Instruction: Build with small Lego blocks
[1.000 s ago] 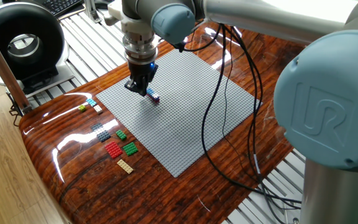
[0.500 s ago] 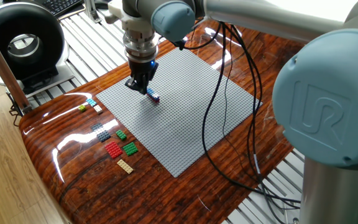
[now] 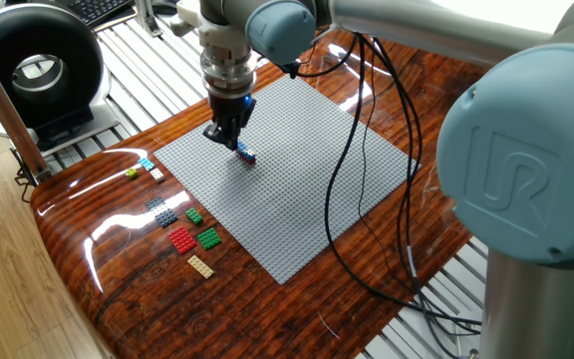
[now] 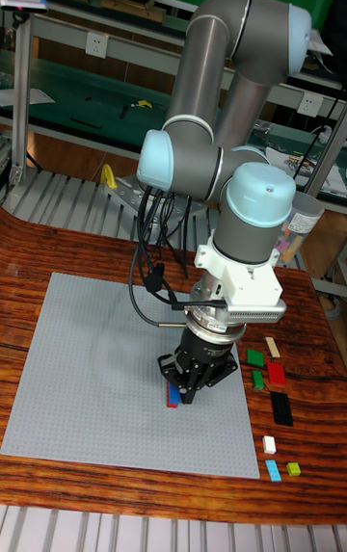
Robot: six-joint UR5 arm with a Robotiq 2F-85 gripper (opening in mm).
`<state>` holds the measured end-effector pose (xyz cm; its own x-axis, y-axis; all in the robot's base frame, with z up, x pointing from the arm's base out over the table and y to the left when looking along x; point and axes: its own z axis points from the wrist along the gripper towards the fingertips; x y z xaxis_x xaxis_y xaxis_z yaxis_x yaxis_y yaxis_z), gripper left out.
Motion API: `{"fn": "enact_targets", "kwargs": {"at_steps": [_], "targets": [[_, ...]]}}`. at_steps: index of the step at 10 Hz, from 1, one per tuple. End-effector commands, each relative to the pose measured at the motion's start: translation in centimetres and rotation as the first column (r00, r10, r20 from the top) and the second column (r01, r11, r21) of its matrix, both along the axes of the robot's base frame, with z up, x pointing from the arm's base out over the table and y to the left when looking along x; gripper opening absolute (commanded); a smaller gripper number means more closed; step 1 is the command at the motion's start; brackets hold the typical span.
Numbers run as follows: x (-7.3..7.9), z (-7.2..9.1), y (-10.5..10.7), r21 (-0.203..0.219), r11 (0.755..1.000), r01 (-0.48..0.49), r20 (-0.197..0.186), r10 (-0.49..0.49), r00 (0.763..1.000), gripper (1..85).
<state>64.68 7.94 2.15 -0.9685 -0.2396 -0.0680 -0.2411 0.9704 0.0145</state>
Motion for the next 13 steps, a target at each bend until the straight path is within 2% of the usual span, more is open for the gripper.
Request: {"fn": "enact_targets", "kwargs": {"at_steps": [1, 4, 13], "targets": [[0.03, 0.07, 0.32, 0.017, 1.000, 0.011, 0.000, -0.011, 1.000, 1.3], [-0.09, 0.07, 0.70, 0.019, 1.000, 0.016, 0.000, -0.016, 1.000, 1.3], [0.10, -0.33, -0.02, 0.018, 1.000, 0.000, 0.005, -0.001, 1.000, 1.3]]}}
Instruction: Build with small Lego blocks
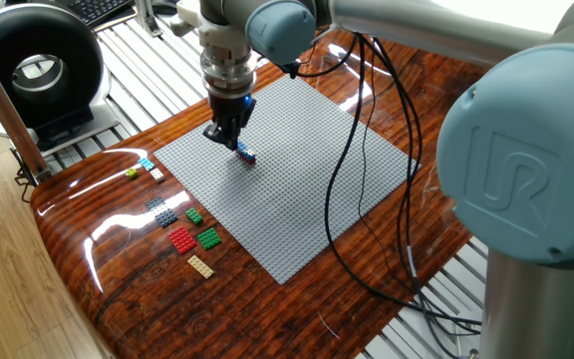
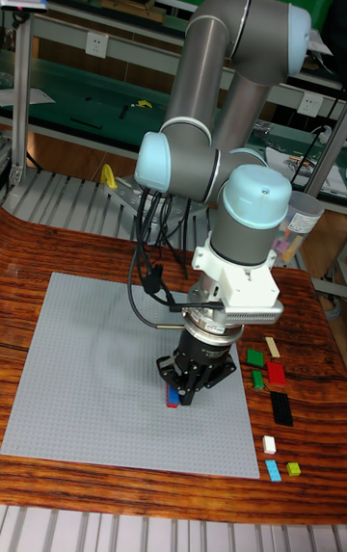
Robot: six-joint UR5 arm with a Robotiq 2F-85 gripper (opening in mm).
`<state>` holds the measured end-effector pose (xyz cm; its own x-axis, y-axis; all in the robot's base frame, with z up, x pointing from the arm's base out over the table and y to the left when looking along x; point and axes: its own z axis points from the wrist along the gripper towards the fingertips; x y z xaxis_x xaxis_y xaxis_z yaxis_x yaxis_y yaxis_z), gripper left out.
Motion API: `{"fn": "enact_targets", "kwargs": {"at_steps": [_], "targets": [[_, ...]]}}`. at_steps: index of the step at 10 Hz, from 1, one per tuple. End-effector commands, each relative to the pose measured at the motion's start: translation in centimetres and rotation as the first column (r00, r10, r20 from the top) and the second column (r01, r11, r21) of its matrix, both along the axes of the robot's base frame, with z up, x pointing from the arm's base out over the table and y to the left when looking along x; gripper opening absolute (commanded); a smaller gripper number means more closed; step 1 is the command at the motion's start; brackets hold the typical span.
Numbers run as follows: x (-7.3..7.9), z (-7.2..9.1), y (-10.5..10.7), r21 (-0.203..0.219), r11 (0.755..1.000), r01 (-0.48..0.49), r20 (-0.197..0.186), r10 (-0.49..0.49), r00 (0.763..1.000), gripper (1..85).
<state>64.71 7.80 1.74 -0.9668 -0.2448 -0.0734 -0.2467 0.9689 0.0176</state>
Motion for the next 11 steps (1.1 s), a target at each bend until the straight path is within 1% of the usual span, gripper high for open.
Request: {"fn": "enact_targets", "kwargs": {"at_steps": [1, 4, 7, 8, 9, 10, 11], "targets": [[0.0, 0.1, 0.2, 0.014, 1.000, 0.009, -0.001, -0.009, 1.000, 1.3], [-0.3, 0.8, 1.1, 0.009, 1.000, 0.029, -0.011, -0.029, 1.000, 1.3], [-0.5, 1.3, 0.5, 0.000, 1.000, 0.015, -0.019, -0.015, 1.000, 1.3], [-0.7, 1.6, 0.4, 0.000, 1.000, 0.013, -0.024, -0.013, 1.000, 1.3], [-1.4, 1.8, 0.6, 0.005, 1.000, 0.024, -0.029, -0.024, 0.999, 1.3], [-1.4, 1.5, 0.9, 0.010, 0.999, 0.030, -0.012, -0.030, 0.999, 1.3], [-1.0, 1.5, 1.0, 0.014, 0.999, 0.034, 0.004, -0.034, 0.999, 1.3]]}}
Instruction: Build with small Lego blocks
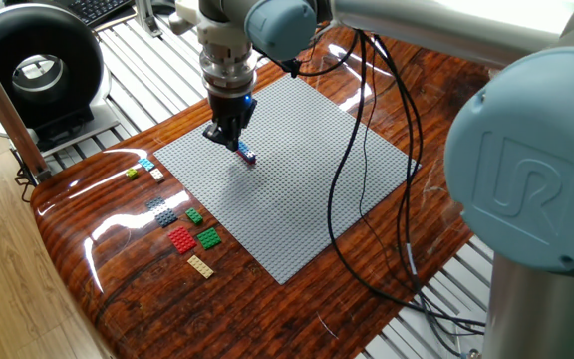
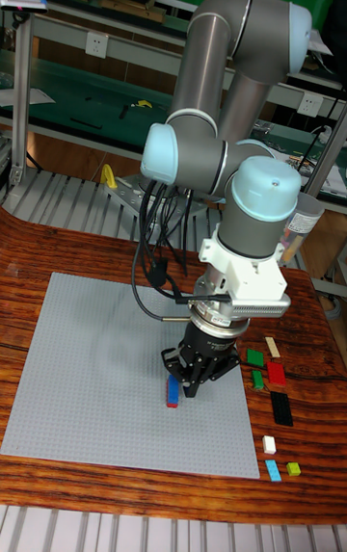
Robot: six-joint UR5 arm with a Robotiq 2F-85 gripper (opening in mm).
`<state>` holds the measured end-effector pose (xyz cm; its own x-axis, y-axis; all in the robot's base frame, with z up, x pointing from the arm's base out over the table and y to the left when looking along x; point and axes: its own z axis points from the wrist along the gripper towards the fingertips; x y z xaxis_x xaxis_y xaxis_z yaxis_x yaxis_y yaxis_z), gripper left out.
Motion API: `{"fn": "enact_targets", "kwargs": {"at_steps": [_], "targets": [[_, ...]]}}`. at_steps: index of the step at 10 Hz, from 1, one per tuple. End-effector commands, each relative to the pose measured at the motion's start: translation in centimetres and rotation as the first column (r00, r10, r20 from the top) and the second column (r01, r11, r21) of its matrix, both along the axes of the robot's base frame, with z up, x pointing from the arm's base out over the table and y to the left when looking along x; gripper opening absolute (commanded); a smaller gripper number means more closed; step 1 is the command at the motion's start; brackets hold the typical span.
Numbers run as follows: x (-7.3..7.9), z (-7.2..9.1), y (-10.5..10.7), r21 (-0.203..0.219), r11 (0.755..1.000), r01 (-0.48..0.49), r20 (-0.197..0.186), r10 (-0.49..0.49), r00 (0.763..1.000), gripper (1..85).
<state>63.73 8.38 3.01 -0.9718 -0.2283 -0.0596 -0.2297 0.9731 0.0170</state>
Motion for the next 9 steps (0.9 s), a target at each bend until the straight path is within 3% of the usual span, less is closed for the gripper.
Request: {"fn": "enact_targets", "kwargs": {"at_steps": [1, 4, 6, 9], "targets": [[0.2, 0.3, 0.3, 0.017, 1.000, 0.023, 0.024, -0.023, 0.999, 1.3], [-0.2, 0.3, 0.0, 0.009, 1.000, -0.022, 0.009, 0.022, 1.000, 1.3], [-0.4, 0.6, -2.6, 0.005, 0.998, -0.064, -0.004, 0.064, 0.998, 1.3], [-0.2, 0.3, -3.0, 0.007, 0.997, -0.071, 0.009, 0.071, 0.997, 1.3]]}}
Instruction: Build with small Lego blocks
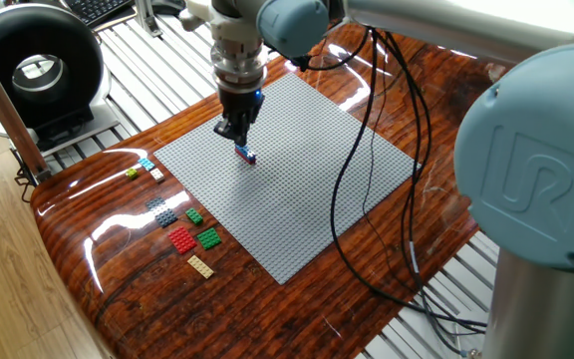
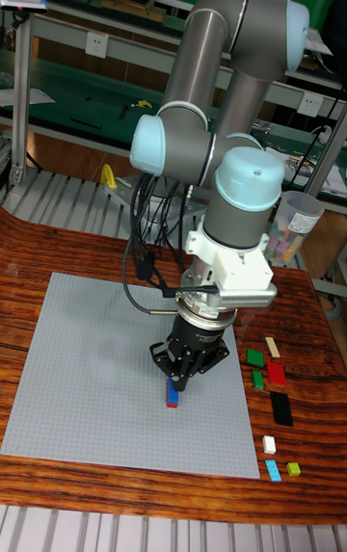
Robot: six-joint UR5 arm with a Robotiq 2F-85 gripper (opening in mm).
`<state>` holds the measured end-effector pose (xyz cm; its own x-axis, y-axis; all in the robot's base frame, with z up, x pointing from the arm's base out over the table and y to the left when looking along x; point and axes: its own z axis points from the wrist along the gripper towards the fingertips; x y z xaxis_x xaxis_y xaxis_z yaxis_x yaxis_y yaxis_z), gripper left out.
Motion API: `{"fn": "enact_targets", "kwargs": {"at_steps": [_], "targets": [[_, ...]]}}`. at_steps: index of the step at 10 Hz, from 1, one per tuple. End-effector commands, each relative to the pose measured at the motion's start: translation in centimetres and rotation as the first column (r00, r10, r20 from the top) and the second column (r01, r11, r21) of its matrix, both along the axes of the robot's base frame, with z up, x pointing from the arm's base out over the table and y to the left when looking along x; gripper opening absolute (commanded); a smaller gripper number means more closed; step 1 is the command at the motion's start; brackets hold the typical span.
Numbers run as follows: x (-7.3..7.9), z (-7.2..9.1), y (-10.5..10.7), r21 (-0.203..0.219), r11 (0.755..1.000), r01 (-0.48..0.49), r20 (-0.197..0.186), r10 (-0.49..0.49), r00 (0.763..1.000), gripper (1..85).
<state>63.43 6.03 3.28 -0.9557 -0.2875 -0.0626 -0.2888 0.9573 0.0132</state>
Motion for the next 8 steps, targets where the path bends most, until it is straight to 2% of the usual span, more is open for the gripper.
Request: {"fn": "enact_targets", "kwargs": {"at_steps": [1, 3, 5, 8], "targets": [[0.1, 0.0, -0.2, 0.023, 1.000, -0.002, 0.004, 0.002, 1.000, 1.3], [0.5, 0.0, 0.2, 0.036, 0.999, 0.030, 0.014, -0.031, 0.999, 1.3], [1.0, 0.0, -0.7, 0.006, 0.998, 0.063, 0.034, -0.063, 0.997, 1.3], [0.7, 0.0, -0.8, -0.001, 1.000, 0.020, 0.025, -0.020, 0.999, 1.3]]}}
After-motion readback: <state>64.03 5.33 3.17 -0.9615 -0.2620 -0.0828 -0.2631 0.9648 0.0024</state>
